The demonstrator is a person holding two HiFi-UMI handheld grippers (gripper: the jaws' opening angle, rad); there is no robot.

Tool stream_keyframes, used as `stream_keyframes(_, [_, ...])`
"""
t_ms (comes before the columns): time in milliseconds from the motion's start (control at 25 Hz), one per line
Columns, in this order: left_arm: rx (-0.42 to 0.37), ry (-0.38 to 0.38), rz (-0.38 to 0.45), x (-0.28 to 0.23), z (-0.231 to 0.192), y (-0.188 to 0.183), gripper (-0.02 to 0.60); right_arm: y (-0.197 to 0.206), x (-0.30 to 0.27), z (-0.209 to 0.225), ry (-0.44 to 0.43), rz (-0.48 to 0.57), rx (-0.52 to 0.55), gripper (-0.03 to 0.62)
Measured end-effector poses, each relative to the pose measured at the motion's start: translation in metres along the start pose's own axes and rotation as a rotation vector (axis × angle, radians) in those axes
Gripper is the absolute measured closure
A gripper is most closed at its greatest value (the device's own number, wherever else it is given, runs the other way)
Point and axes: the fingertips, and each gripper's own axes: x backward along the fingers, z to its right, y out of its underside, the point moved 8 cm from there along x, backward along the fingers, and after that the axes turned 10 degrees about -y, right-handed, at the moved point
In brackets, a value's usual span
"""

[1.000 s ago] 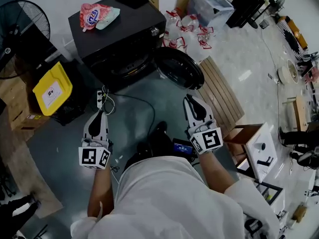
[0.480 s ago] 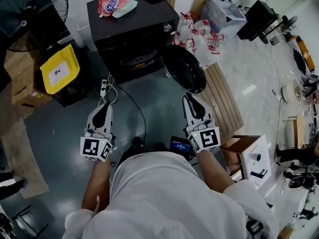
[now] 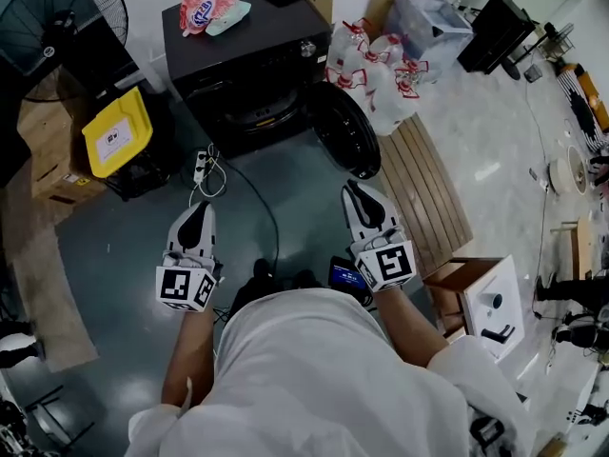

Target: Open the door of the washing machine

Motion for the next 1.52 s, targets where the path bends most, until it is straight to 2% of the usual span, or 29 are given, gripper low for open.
stream_keyframes(80, [0.008,-0.006,-0.010,0.005,0.007,0.003,0.568,0.001,0.004,-0.001,-0.016,0.008,0.002,0.539])
stream_keyframes(320, [-0.063,-0.006,0.015,0.014,0.024,-0.008,0.568,0.003,0.009,0.004,-0.041,0.017,0.003,0.540])
stream_keyframes(600, [-0.052,-0.071,0.010,0.034,0.025,-0.005,0.568,0.013,0.014,0.003,-0.038,0.008,-0.026,0.540])
stream_keyframes(1520, [-0.019,-0.114,-0.015,0.053,0.052,0.010,0.568,0.025,0.040,0.004,-0.058,0.021,-0.043,0.551])
